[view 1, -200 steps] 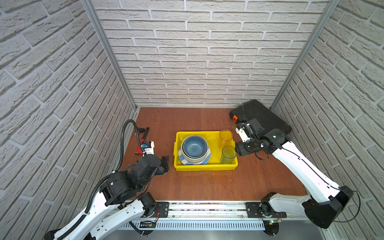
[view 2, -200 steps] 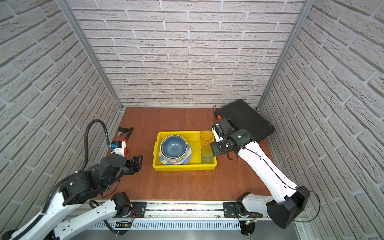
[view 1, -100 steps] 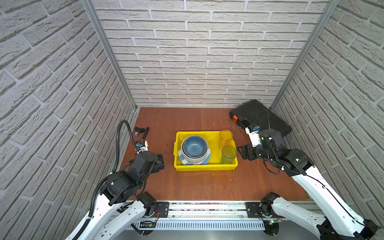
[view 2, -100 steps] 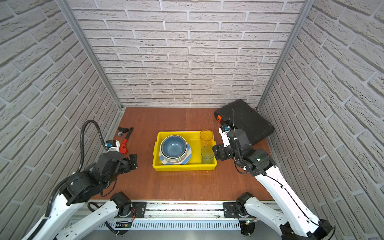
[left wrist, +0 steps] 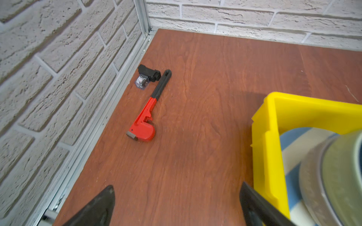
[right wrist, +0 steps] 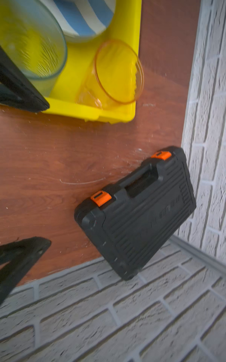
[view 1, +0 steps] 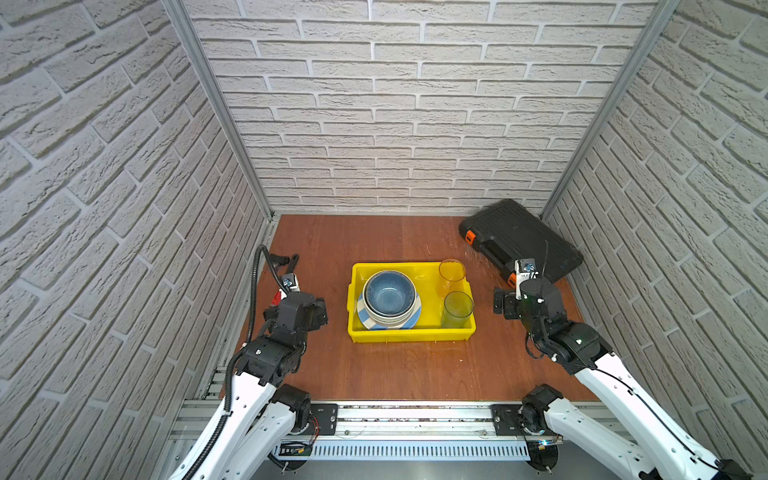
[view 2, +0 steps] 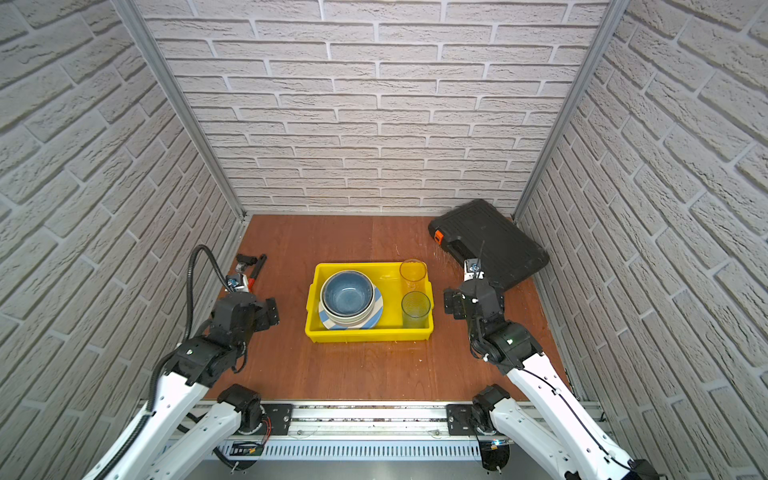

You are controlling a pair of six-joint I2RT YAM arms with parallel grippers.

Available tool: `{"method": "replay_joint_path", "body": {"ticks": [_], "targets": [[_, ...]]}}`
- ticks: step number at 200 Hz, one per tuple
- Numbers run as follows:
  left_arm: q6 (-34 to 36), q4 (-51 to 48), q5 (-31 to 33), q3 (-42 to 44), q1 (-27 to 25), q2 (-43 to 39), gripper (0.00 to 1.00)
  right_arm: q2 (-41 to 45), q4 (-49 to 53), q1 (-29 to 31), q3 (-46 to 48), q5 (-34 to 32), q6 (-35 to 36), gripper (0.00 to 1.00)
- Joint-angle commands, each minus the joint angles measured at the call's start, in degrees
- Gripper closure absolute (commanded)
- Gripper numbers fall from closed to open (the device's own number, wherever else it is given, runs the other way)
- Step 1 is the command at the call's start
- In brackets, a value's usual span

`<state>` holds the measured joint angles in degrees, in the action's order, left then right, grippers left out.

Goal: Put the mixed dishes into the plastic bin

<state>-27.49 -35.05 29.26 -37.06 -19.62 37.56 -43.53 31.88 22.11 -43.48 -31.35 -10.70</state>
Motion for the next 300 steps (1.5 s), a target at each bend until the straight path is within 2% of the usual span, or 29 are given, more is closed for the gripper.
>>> {"method": "replay_joint_path", "body": {"ticks": [1,13,40,58,76,101,140,166,187,204,239,266,300], "targets": [[3.38,15.12,0.05,4.54,5.16,0.93,0.02,0.99,-12.61,-2.25,3.48,-8.06,-0.37,0.0],[3.01,20.47,-1.53,7.89,8.1,0.93,0.02,0.19,-17.1,-3.21,6.23,-10.03,-1.11,0.0],[5.76,32.82,-4.24,14.78,13.39,2.17,0.02,-3.5,-28.09,-5.63,12.43,-8.06,0.5,0.0],[8.28,44.57,-6.35,18.87,16.43,6.61,0.02,-6.57,-38.77,-7.32,18.19,-8.06,1.2,0.0],[10.46,50.45,-7.99,18.7,18.32,12.17,0.02,-10.44,-48.51,-9.08,22.46,-6.95,1.38,0.0],[14.72,58.16,-9.1,18.72,18.66,20.13,0.02,-17.07,-56.71,-10.76,24.06,-6.72,2.74,0.0],[16.63,74.04,-9.31,21.83,21.21,30.86,0.02,-28.27,-70.97,-11.63,25.51,-4.7,3.78,0.0],[14.45,81.1,-15.37,22.18,24.99,35.04,0.02,-30.8,-73.58,-11.86,24.79,-2.08,6.34,0.0],[15.9,84.96,-20.19,20.98,25.24,38.78,0.02,-35.9,-87.67,-12.47,28.49,-1.23,7.86,0.0],[17.49,85.31,-22.39,20.04,25.24,40.43,0.02,-34.23,-85.0,-12.59,28.59,0.0,7.29,0.0],[18.6,94.4,-23.65,21.13,25.26,47.27,0.02,-34.86,-85.23,-12.91,28.19,3.58,8.58,0.0],[19.57,99.89,-25.78,20.64,25.27,53.3,0.02,-35.05,-84.62,-13.01,27.84,3.91,8.65,0.0],[18.52,93.09,-23.42,17.87,25.14,52.39,0.02,-35.51,-84.92,-13.03,27.76,6.15,9.43,0.0]]}}
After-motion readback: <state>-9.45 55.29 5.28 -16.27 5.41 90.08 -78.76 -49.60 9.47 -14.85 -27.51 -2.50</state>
